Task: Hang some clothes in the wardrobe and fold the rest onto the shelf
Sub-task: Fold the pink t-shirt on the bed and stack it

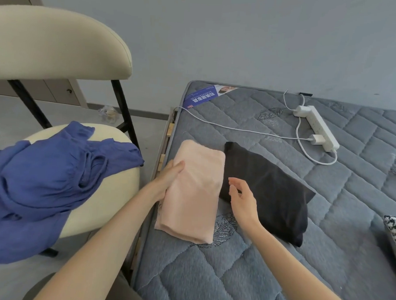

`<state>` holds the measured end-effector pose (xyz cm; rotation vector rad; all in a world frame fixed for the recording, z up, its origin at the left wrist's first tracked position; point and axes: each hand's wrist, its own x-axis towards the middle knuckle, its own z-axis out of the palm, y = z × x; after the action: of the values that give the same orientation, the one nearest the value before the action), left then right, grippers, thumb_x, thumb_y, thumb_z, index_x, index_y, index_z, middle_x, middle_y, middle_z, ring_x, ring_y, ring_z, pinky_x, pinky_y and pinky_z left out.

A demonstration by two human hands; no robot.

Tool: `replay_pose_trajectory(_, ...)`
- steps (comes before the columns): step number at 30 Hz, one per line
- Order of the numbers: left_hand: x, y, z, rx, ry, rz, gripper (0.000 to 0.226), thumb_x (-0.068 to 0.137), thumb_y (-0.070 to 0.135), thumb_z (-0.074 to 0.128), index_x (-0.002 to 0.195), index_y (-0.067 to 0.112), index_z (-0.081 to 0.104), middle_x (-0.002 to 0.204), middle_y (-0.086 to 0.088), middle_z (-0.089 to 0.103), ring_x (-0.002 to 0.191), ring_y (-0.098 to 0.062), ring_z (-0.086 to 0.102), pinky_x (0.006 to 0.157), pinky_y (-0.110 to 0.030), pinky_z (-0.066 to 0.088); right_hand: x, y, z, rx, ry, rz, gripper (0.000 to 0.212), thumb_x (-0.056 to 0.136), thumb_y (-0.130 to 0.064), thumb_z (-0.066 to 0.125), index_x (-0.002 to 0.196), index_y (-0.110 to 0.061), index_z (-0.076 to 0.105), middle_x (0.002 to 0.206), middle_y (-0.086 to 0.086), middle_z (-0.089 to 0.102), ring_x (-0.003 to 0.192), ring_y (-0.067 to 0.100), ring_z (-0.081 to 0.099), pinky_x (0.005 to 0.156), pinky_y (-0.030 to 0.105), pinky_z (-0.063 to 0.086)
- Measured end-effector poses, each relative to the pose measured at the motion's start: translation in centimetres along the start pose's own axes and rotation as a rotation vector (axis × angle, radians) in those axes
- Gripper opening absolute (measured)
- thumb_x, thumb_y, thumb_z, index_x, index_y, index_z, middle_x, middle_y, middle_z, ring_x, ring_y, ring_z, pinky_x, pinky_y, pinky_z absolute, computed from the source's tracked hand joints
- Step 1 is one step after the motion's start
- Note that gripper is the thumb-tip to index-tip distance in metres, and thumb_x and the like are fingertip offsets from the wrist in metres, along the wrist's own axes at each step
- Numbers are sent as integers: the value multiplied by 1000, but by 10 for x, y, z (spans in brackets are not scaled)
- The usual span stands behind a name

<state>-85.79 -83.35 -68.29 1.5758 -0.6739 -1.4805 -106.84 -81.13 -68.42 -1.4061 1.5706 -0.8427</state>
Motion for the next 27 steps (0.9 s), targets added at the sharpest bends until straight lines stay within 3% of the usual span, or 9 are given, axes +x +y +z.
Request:
replay_pose_trajectory(2, 3, -18, -14, 156, 181, 5, 36, 100, 31, 42, 128, 7, 42, 122, -16, 54, 91, -22, 54, 67, -27, 43, -1, -1, 3, -27, -29, -12, 32, 102, -17, 41, 132, -19, 52, 132, -6, 56, 118, 9, 51, 96, 23, 38)
replay_pose_trajectory(4, 6, -32, -25, 220, 278, 24, 31, 100, 32, 42, 119, 9, 44, 122, -18, 55, 93, -24, 53, 72, -31, 42, -4, -1, 11, -92, -68, -58, 34, 101, -17, 41, 134, -21, 50, 134, -6, 54, 120, 9, 49, 96, 23, 39)
replay_pose_trajectory(8, -1, -29, -28, 226, 234, 31, 44, 95, 45, 47, 126, 14, 44, 114, -6, 57, 97, -21, 56, 78, -31, 44, -11, 0, 34, -344, -155, -285, 41, 101, -20, 40, 142, -24, 42, 151, -3, 35, 139, 15, 28, 110, 22, 22)
replay_pose_trajectory(11, -10, -36, -22, 452, 242, 107, 45, 94, 42, 50, 129, 15, 45, 118, -4, 58, 106, -24, 57, 85, -33, 44, -10, -4, 52, -532, -214, -410, 48, 103, -22, 35, 150, -23, 29, 160, 1, 15, 148, 21, 8, 118, 30, 8)
replay_pose_trajectory(13, -14, -46, -20, 622, 276, 194, 39, 99, 34, 42, 132, 14, 43, 125, -6, 57, 115, -27, 54, 85, -31, 40, -8, -3, 62, -644, -259, -414, 50, 104, -25, 29, 153, -24, 17, 162, 0, 3, 149, 22, -3, 119, 39, 3)
replay_pose_trajectory(17, -11, -51, -27, 611, 303, 294, 37, 104, 27, 29, 134, 14, 46, 125, -6, 58, 116, -25, 53, 77, -23, 30, -10, 16, 74, -766, -320, -327, 55, 103, -38, 15, 154, -28, -5, 160, -5, -17, 147, 22, -17, 119, 46, -3)
replay_pose_trajectory(21, -10, -63, -31, 713, 301, 353, 39, 103, 35, 27, 135, 18, 41, 127, -7, 54, 115, -24, 53, 81, -27, 35, -14, 35, 78, -881, -298, -303, 71, 83, -55, -14, 149, -32, -20, 157, -2, -26, 145, 19, -24, 117, 48, -6)
replay_pose_trajectory(24, -16, -63, -27, 1029, 469, 451, 50, 102, 30, 34, 148, 14, 25, 139, -9, 43, 116, -29, 50, 88, -38, 40, -14, 33, 77, -887, -242, -314, 70, 88, -49, -6, 154, -26, -5, 160, 5, -14, 148, 25, -13, 118, 48, 1)
replay_pose_trajectory(27, -20, -59, -17, 1219, 482, 679, 50, 95, 13, 45, 144, 10, 36, 146, -7, 42, 121, -29, 50, 93, -40, 42, -6, 22, 76, -792, -45, -521, 52, 94, -20, 27, 140, -7, 47, 151, 15, 36, 141, 33, 33, 116, 41, 27)
